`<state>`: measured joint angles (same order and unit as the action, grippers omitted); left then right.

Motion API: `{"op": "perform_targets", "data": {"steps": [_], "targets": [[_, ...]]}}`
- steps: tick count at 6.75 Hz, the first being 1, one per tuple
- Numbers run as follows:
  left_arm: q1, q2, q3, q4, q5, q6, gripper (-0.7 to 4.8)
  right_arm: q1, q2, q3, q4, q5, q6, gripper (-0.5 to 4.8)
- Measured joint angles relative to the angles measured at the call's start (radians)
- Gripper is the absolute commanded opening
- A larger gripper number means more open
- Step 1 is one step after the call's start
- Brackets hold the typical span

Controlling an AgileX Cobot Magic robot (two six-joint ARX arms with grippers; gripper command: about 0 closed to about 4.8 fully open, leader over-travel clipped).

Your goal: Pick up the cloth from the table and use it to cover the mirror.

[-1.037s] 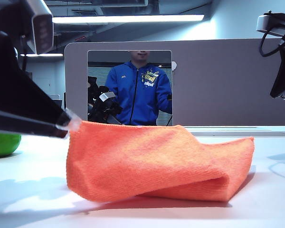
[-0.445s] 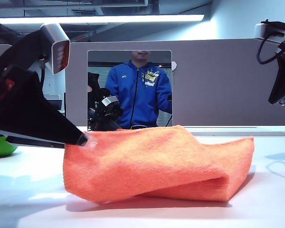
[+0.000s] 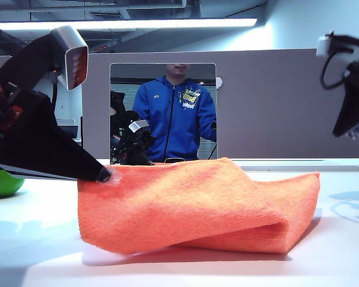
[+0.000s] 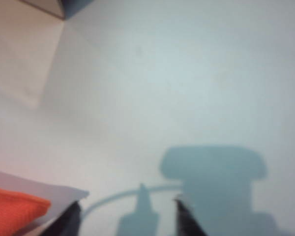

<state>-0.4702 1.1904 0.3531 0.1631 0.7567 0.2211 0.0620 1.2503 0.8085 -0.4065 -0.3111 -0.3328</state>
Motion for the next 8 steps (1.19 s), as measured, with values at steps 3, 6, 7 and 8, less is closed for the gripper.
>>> {"op": "perform_targets", "data": {"steps": [3, 6, 7, 8], "targets": [[0.000, 0.000, 0.000, 0.000, -0.001, 0.000, -0.06, 0.000, 0.142, 0.000, 0.004, -0.085, -0.062, 3.48], [0.000, 0.000, 0.000, 0.000, -0.001, 0.000, -0.06, 0.000, 0.185, 0.000, -0.029, -0.281, -0.114, 3.70], [0.000, 0.000, 0.000, 0.000, -0.001, 0.000, -0.06, 0.001, 0.185, 0.000, -0.028, -0.283, -0.136, 3.69], [0.000, 0.000, 0.000, 0.000, -0.001, 0.000, -0.06, 0.001, 0.195, 0.000, -0.010, -0.284, -0.140, 3.69]]}}
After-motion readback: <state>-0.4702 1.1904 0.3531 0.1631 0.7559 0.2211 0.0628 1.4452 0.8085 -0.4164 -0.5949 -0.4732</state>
